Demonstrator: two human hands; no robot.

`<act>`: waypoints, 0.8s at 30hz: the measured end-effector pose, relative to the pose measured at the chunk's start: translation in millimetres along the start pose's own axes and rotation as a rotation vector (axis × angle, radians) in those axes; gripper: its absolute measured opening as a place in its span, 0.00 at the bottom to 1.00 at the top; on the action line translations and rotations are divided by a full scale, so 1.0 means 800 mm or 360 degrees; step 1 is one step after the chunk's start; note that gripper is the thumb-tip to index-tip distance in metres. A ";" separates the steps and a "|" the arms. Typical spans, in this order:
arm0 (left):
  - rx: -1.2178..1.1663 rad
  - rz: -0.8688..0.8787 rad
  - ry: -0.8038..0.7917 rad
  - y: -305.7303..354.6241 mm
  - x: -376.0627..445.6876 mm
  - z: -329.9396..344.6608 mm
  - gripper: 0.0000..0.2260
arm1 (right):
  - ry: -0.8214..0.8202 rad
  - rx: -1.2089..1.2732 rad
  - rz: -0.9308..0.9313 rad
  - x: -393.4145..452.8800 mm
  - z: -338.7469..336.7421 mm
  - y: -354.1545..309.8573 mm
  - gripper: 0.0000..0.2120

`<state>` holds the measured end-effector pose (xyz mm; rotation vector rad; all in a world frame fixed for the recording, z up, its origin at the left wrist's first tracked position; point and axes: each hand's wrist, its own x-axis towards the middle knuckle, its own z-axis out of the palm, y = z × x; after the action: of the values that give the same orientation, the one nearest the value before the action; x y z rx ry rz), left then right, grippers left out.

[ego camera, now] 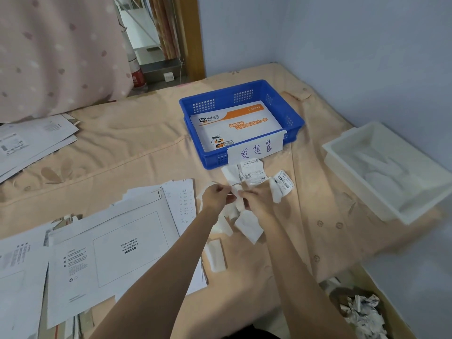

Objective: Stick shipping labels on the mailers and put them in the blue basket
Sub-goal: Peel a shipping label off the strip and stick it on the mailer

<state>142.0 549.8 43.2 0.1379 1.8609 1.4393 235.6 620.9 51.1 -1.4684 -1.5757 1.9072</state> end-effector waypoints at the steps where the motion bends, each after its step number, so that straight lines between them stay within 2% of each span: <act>1: -0.0061 -0.0035 -0.0019 0.001 -0.001 0.000 0.06 | -0.0015 0.0078 0.0020 -0.001 -0.002 -0.002 0.10; 4: -0.0196 -0.0083 -0.0084 0.005 -0.004 0.001 0.06 | 0.0001 0.0328 0.0109 0.000 -0.005 -0.003 0.05; 6: -0.0253 -0.0085 -0.0071 0.006 -0.006 0.003 0.07 | 0.0082 0.0356 0.0084 0.001 -0.001 -0.001 0.03; 8: -0.0196 -0.0060 -0.0016 0.007 -0.009 0.009 0.08 | 0.0226 0.0217 -0.0024 0.004 0.006 0.002 0.06; 10: 0.0019 -0.0031 0.0013 0.013 -0.012 0.014 0.14 | 0.0311 0.0037 -0.0181 0.004 0.012 0.002 0.06; 11: 0.0131 -0.0016 -0.0008 0.016 -0.013 0.014 0.16 | 0.0328 -0.0061 -0.0244 0.005 0.013 0.003 0.10; 13: 0.0278 0.0016 -0.0129 0.021 -0.014 0.016 0.13 | 0.0341 -0.0208 -0.0314 0.005 0.015 0.004 0.16; 16: 0.0368 0.0079 -0.0186 0.022 -0.014 0.016 0.10 | 0.0328 -0.0283 -0.0349 0.006 0.015 0.002 0.13; 19: 0.0295 0.0080 -0.0228 0.024 -0.014 0.015 0.12 | 0.0298 -0.0261 -0.0303 0.009 0.017 -0.004 0.10; 24: -0.0014 -0.0043 -0.0327 0.029 -0.017 0.008 0.13 | 0.0186 0.0116 -0.0030 0.014 0.014 -0.004 0.10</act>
<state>147.6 556.2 69.3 0.2465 1.6830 1.3609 220.2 623.9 46.8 -1.5003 -1.4483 1.8132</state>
